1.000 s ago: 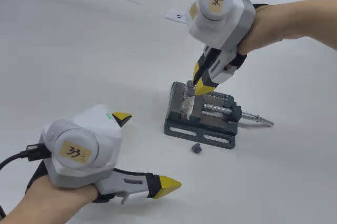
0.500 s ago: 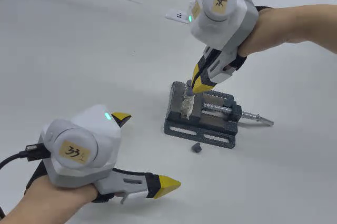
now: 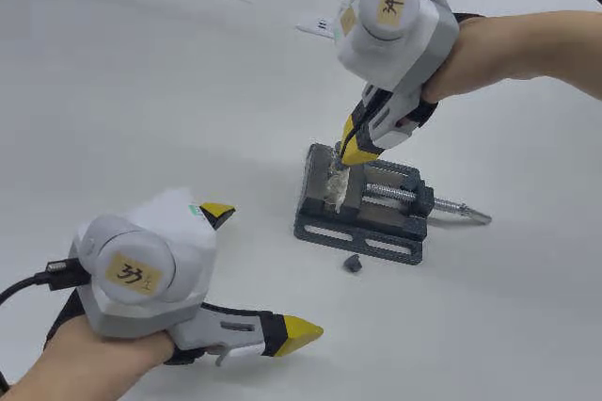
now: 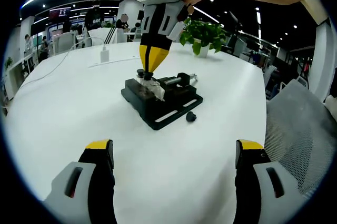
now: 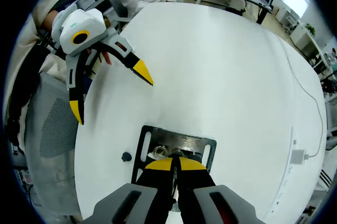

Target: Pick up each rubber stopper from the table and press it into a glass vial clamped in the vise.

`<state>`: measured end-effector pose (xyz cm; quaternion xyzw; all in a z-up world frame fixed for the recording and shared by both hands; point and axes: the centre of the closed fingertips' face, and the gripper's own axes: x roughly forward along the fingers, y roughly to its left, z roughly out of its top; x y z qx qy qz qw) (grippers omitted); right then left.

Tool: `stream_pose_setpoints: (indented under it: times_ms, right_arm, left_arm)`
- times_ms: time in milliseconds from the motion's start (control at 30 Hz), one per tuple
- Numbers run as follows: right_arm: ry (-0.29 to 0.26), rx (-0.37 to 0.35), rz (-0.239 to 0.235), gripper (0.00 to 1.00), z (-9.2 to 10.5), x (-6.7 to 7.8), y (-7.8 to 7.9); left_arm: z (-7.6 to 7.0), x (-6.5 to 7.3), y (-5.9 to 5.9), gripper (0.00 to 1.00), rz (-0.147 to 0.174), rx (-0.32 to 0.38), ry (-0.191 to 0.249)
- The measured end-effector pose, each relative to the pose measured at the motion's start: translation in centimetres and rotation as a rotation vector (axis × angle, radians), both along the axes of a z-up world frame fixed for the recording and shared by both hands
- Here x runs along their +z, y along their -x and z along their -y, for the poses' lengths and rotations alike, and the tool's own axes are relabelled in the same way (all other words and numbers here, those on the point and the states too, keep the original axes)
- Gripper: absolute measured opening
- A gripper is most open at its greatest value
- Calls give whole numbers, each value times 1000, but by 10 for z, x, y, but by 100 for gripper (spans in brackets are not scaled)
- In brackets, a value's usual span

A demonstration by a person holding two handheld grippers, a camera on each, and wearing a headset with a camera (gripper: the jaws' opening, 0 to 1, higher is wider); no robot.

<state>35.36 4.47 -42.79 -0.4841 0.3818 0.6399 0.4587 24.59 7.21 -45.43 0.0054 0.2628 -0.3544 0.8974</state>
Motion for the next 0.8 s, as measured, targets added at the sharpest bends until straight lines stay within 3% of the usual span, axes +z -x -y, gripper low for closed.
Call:
stream_pose_setpoints:
  times_ms: [267, 400, 533, 767, 800]
  right_arm:
    - [7, 3, 32, 0, 0, -1, 2]
    - [15, -14, 25, 0, -1, 0, 3]
    - [11, -90, -9, 0, 0, -2, 0]
    - [48, -64, 12, 0, -1, -3, -4]
    - [60, -110, -6, 0, 0, -3, -3]
  left_arm:
    - [1, 0, -4, 96, -2, 6, 10]
    - [1, 0, -6, 96, -3, 7, 12]
    - [0, -1, -6, 95, -7, 11, 14]
    - [0, -3, -7, 95, -15, 13, 12]
    - [0, -3, -8, 95, -15, 14, 12]
